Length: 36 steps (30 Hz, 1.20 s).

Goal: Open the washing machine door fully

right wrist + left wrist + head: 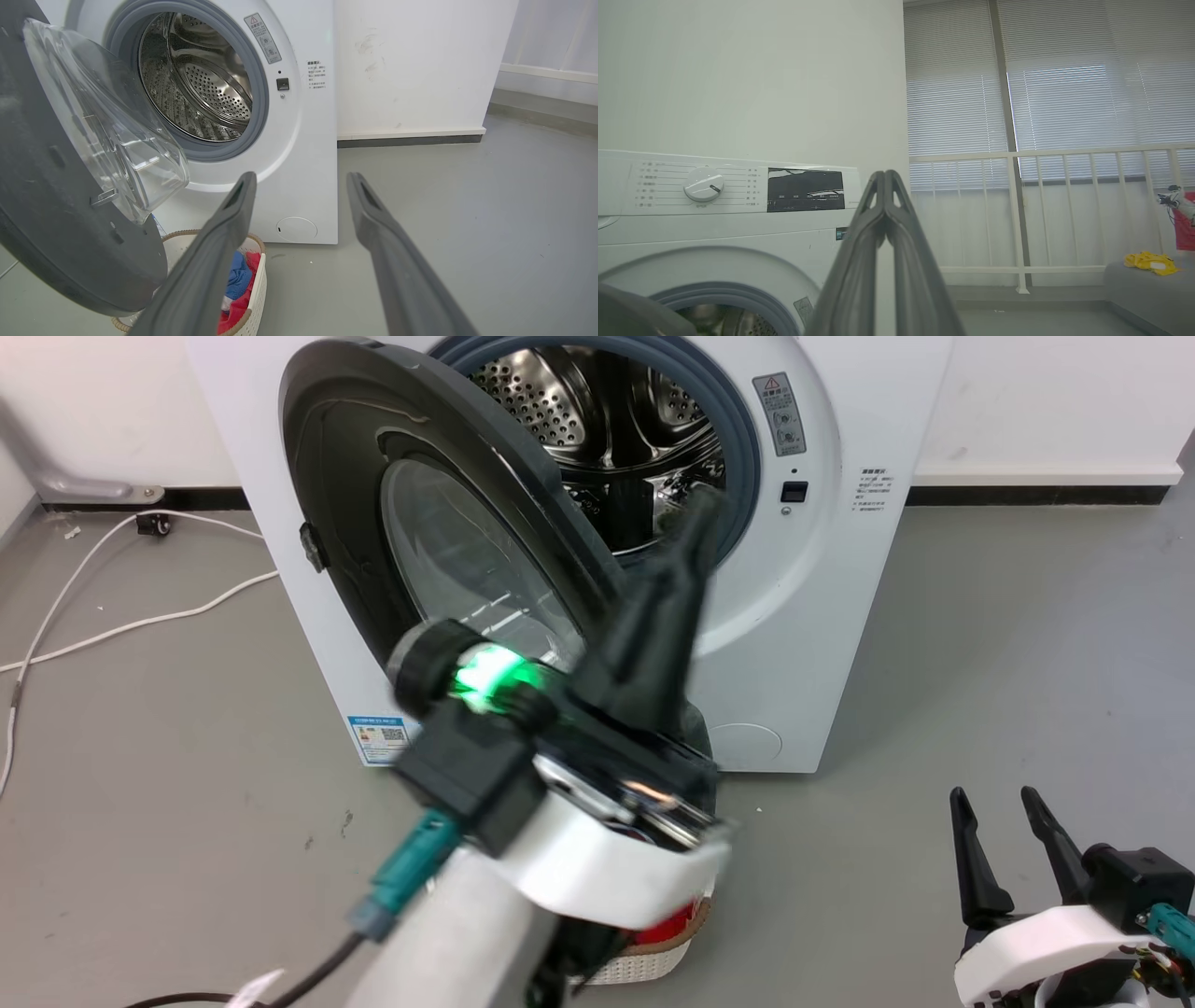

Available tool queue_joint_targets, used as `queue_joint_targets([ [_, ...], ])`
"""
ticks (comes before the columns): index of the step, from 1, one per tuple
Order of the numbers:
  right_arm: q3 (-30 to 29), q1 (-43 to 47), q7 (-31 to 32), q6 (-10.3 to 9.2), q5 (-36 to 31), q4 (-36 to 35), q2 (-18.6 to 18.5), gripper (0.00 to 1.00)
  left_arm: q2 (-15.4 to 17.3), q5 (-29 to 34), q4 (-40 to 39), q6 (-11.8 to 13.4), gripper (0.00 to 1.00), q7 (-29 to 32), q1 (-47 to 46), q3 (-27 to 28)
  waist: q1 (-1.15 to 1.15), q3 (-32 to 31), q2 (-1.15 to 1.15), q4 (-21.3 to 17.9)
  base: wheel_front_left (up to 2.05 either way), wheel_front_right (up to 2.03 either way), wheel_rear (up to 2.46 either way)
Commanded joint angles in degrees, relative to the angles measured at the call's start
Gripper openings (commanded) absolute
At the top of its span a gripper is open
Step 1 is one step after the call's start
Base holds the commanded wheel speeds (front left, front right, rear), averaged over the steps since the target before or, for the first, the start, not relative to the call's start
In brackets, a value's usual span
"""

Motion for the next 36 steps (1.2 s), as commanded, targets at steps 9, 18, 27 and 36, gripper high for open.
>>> queue_joint_targets([
  [9,-0.25,0.25,0.43,-0.01,-0.14,-0.35,0.58,1.00,-0.01,-9.04,6.69,2.32,0.00,2.53,0.77,-14.50,0.00,0.85,0.00,0.02,0.00,0.00,0.00],
  [18,-0.37,-0.38,0.46,-0.01,-0.12,0.16,0.94,1.00,-0.02,-16.63,18.50,5.16,0.00,4.15,2.06,-23.86,0.00,1.72,0.00,-0.43,0.00,0.00,0.00],
  [27,0.18,-0.94,0.30,-0.01,0.39,0.95,1.29,1.00,-0.03,-22.80,31.44,7.12,0.00,0.67,-2.84,-25.76,0.00,2.32,0.00,-1.65,0.00,0.00,0.00],
  [36,0.38,-1.36,0.16,-0.01,0.70,1.75,1.51,1.00,-0.03,-26.38,39.57,7.85,0.00,-1.84,-7.06,-26.52,0.00,2.76,0.00,-2.09,0.00,0.00,0.00],
])
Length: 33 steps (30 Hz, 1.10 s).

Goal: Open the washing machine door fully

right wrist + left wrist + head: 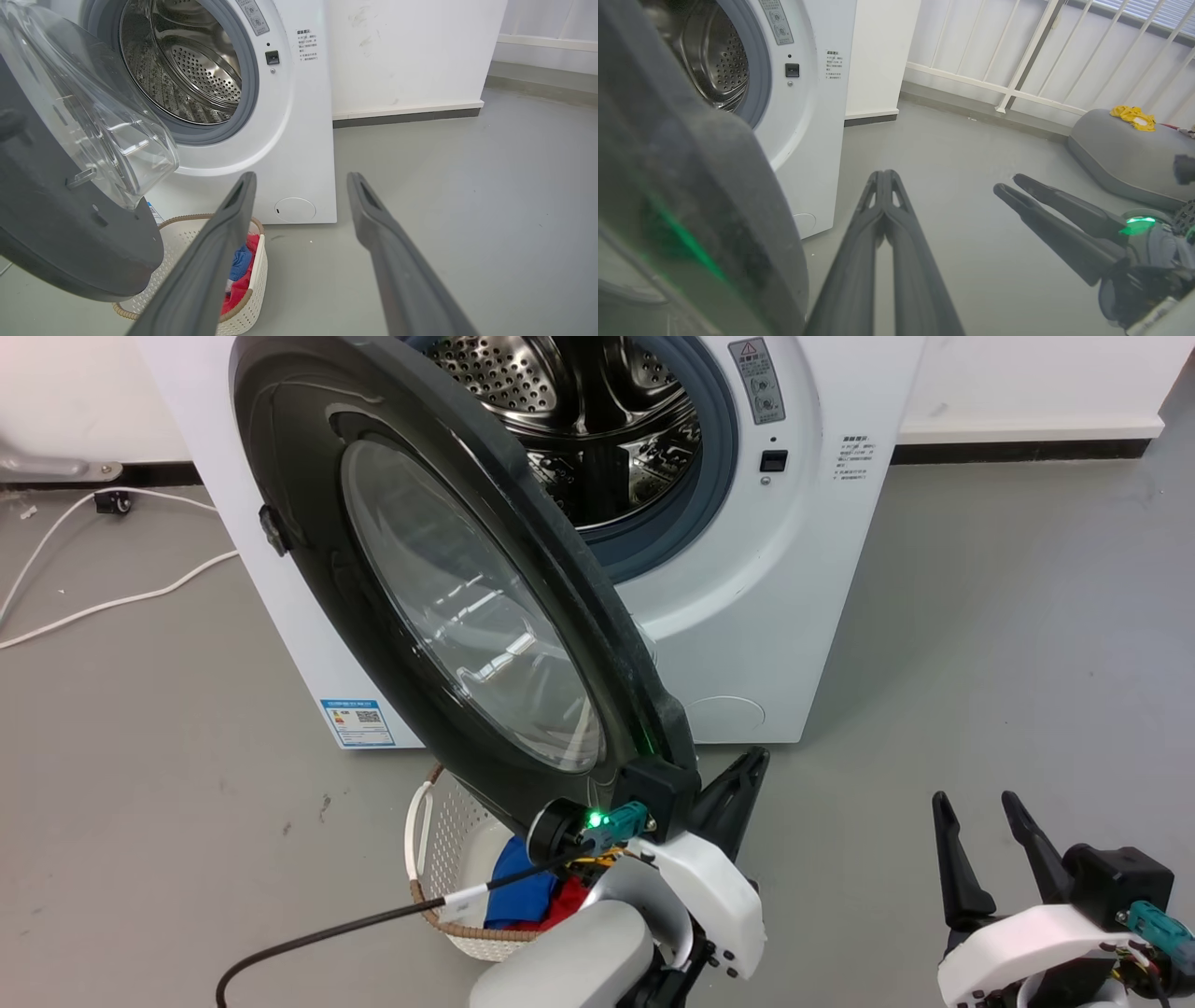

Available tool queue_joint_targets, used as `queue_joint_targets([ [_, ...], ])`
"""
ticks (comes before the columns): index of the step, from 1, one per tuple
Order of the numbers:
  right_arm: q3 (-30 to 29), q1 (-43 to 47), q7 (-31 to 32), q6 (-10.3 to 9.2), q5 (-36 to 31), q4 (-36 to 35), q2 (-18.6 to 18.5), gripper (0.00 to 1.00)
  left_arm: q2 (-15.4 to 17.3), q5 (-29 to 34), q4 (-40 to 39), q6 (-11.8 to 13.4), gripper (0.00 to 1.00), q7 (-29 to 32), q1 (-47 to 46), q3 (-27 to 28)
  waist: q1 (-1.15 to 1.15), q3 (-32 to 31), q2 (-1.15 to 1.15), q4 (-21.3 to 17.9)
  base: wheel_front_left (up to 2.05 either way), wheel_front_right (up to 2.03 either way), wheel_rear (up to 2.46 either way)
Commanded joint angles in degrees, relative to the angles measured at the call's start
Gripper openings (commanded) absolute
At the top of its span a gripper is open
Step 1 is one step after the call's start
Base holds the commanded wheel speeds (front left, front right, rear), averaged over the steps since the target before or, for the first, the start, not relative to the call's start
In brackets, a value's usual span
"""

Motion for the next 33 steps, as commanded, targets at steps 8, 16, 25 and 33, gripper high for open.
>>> queue_joint_targets([
  [8,0.21,-1.15,-0.07,-0.01,0.84,0.51,0.29,1.00,0.10,-2.10,5.33,0.65,0.00,-1.06,-2.49,0.41,0.00,0.50,0.00,0.04,0.00,0.00,0.00],
  [16,-0.40,-1.02,-0.22,-0.01,0.92,0.84,0.33,1.00,0.77,-4.21,7.30,0.44,0.00,-1.36,-0.69,1.65,0.00,0.41,0.00,0.85,0.00,0.00,0.00],
  [25,-0.91,-0.39,-0.53,-0.01,1.10,1.20,0.44,1.00,2.66,-1.09,4.53,1.38,0.00,-1.34,2.30,3.31,0.00,0.20,0.00,3.53,0.00,0.00,0.00],
  [33,-0.27,-0.82,-0.59,-0.01,1.20,1.62,0.50,1.00,6.28,0.47,-1.94,3.72,0.00,-1.37,6.06,5.16,0.00,-0.15,0.00,5.92,0.00,0.00,0.00],
])
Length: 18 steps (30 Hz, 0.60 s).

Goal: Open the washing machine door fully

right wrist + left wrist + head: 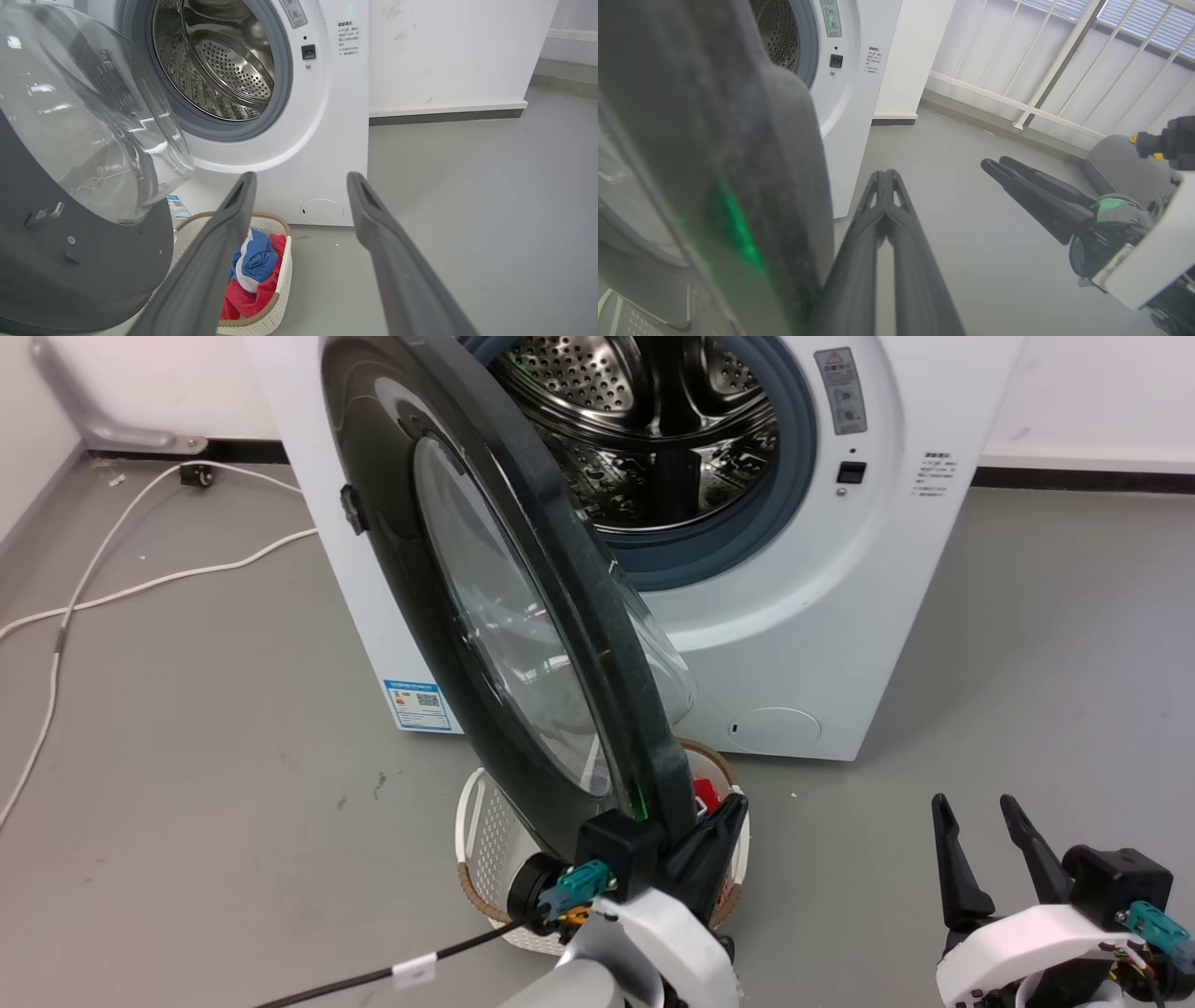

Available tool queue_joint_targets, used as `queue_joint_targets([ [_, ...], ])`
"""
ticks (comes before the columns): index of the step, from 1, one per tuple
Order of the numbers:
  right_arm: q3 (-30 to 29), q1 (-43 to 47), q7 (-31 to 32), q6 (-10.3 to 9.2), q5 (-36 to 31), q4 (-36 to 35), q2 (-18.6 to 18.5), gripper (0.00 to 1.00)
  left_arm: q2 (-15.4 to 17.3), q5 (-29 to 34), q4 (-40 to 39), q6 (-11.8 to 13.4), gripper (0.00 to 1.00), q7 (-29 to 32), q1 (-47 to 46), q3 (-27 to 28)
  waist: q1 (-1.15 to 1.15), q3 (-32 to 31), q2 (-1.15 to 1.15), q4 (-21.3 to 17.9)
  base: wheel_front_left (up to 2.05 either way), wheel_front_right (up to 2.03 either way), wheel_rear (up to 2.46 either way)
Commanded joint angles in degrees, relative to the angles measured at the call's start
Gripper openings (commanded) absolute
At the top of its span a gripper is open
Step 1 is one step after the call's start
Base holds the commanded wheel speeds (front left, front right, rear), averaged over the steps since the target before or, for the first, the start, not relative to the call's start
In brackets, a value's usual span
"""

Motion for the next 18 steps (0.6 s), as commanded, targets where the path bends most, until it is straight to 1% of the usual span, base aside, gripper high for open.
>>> queue_joint_targets([
  [1,0.05,-0.43,-0.26,-0.01,0.27,0.16,0.23,1.00,4.10,0.03,0.79,2.32,0.00,-0.22,-0.03,3.11,0.00,-0.09,0.00,0.60,0.00,0.00,0.00],
  [8,-0.24,0.20,-0.27,-0.01,0.16,0.25,0.24,1.00,8.44,0.61,-9.23,5.67,0.00,0.03,5.09,3.98,0.00,0.16,0.00,4.05,0.00,0.00,0.00],
  [13,-0.53,0.01,-0.02,-0.01,-0.15,0.05,0.23,1.00,11.51,2.49,-16.59,9.63,0.00,0.58,6.91,4.14,0.00,0.84,0.00,7.48,0.00,0.00,0.00],
  [18,-1.18,0.05,-0.11,0.00,-0.16,0.12,0.25,1.00,13.28,3.62,-22.16,12.58,0.00,1.32,8.73,4.17,0.00,1.22,0.00,11.83,0.00,0.00,0.00],
])
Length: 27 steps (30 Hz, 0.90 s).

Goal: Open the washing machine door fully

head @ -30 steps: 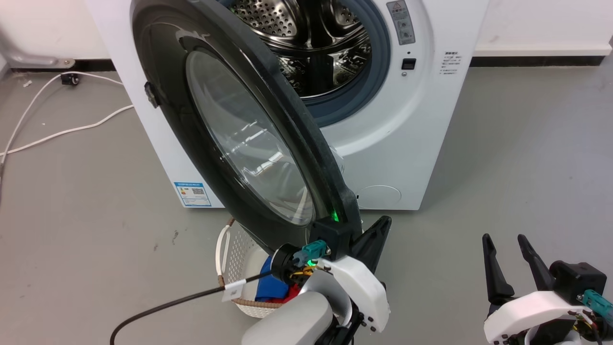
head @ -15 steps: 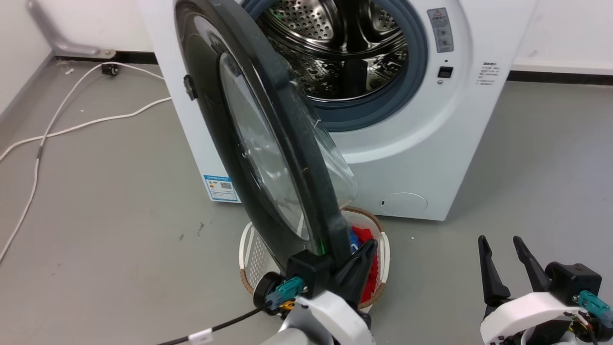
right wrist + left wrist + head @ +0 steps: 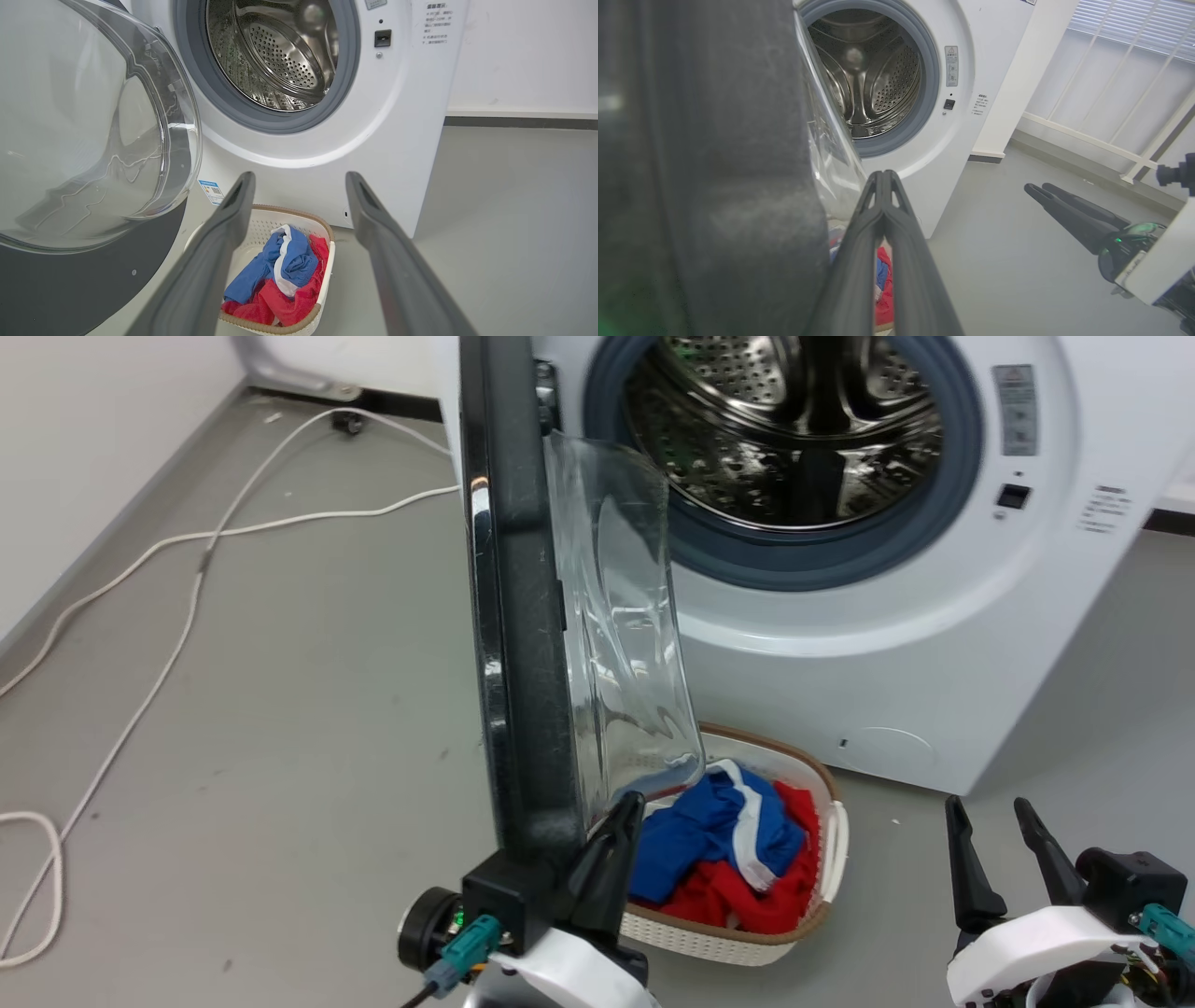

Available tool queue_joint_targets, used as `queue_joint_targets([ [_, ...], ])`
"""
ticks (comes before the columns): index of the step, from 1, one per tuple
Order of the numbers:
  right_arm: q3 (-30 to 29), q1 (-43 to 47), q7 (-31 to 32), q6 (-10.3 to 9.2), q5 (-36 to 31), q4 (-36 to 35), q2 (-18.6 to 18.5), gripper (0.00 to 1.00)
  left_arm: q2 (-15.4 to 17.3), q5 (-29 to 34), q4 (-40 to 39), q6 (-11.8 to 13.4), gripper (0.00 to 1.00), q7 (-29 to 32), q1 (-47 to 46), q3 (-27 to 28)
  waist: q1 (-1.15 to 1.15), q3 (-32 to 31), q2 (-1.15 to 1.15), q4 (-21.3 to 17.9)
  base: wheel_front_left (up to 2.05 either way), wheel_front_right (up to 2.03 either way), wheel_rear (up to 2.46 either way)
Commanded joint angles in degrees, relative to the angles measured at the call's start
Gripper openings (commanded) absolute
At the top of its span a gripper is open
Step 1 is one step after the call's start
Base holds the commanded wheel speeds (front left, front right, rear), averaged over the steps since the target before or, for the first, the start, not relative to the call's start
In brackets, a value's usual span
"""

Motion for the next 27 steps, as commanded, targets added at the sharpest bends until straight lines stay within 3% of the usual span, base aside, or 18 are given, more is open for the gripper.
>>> queue_joint_targets([
  [1,-0.22,-0.01,-0.09,-0.01,-0.17,-0.04,0.07,1.00,1.41,0.65,-0.39,1.34,0.00,0.01,-0.05,1.64,0.00,0.42,0.00,2.75,0.00,0.00,0.00],
  [9,-1.81,0.02,0.18,-0.01,-0.70,-1.22,-0.10,1.00,3.58,0.06,-5.09,4.62,0.00,-0.26,2.81,4.06,0.00,1.59,0.00,11.20,0.00,0.00,0.00],
  [14,-2.29,-0.59,0.98,-0.01,-0.99,-2.46,-0.55,1.00,5.16,-1.25,-4.10,4.19,0.00,-0.72,3.70,6.95,0.00,2.55,0.00,14.32,0.00,0.00,0.00],
  [19,-1.84,-1.11,1.96,-0.01,-1.00,-3.90,-1.15,1.00,6.90,-2.84,-1.49,2.80,0.00,-1.20,3.72,12.02,0.00,3.89,0.00,14.58,0.00,0.00,0.00],
  [27,-1.85,-1.47,3.78,-0.01,-1.14,-6.93,-2.43,1.00,9.36,-3.54,3.62,-0.82,0.00,-1.59,2.71,21.91,0.00,6.68,0.00,11.64,0.00,0.00,0.00],
])
